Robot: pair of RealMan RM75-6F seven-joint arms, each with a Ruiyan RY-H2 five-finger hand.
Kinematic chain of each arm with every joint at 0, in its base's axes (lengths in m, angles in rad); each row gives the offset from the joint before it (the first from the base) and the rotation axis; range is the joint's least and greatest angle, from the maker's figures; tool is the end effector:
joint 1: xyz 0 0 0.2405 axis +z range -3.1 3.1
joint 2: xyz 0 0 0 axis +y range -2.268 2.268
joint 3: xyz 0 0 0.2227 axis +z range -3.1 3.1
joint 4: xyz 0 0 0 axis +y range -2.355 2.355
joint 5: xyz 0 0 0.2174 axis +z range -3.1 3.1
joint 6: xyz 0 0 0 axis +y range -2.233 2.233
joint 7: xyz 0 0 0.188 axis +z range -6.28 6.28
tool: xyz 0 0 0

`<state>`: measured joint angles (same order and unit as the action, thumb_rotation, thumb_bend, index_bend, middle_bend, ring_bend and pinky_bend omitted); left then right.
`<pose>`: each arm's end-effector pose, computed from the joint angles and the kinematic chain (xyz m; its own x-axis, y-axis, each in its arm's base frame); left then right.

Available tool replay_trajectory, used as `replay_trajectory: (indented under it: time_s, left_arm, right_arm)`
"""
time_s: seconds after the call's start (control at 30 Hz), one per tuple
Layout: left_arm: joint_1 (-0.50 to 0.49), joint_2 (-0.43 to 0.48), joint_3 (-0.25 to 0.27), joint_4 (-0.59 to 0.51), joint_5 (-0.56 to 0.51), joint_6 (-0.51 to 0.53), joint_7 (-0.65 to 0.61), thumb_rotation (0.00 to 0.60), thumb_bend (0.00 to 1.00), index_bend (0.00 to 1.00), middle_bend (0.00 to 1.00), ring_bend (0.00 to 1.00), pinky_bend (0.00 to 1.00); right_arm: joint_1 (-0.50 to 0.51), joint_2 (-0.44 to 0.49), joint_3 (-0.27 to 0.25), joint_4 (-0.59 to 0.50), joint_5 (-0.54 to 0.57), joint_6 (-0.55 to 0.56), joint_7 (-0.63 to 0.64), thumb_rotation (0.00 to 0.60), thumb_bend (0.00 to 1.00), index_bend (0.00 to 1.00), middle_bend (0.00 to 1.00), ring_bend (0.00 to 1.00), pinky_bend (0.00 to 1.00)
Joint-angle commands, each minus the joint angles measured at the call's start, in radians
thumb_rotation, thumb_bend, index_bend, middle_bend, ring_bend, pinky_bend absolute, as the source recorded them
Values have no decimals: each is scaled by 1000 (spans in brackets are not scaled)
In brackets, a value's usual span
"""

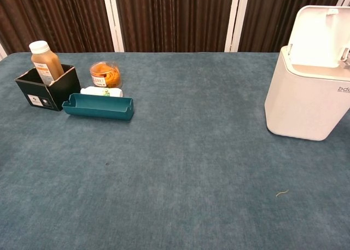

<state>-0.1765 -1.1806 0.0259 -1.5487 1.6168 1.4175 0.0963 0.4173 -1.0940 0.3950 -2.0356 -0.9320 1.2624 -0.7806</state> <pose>-0.2625 0.2288 0.0919 0.5098 0.0846 0.8561 0.8482 -0.2157 -0.4837 -0.1493 -0.3348 0.1388 0.5730 -0.0073 0.8195 -0.8195 0.0119 0.5730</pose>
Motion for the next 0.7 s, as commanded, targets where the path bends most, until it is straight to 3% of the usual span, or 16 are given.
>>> replay_trajectory:
  time_s: [0.03, 0.23, 0.7]
  left_arm:
    - [-4, -6, 0, 4, -5, -12, 6, 600, 456, 0, 0, 0, 2]
    - [-9, -13, -3, 5, -21, -27, 20, 600, 457, 0, 0, 0, 3]
    - [-15, -25, -6, 6, -45, -48, 50, 600, 457, 0, 0, 0, 3]
  right_arm:
    - [215, 21, 86, -9, 326, -22, -246, 600, 810, 318, 1000, 1000, 1000]
    - [311, -15, 74, 100, 454, -4, -278, 600, 812, 341, 1000, 1000, 1000]
    - [385, -48, -16, 229, 528, -67, -223, 600, 812, 378, 1000, 1000, 1000]
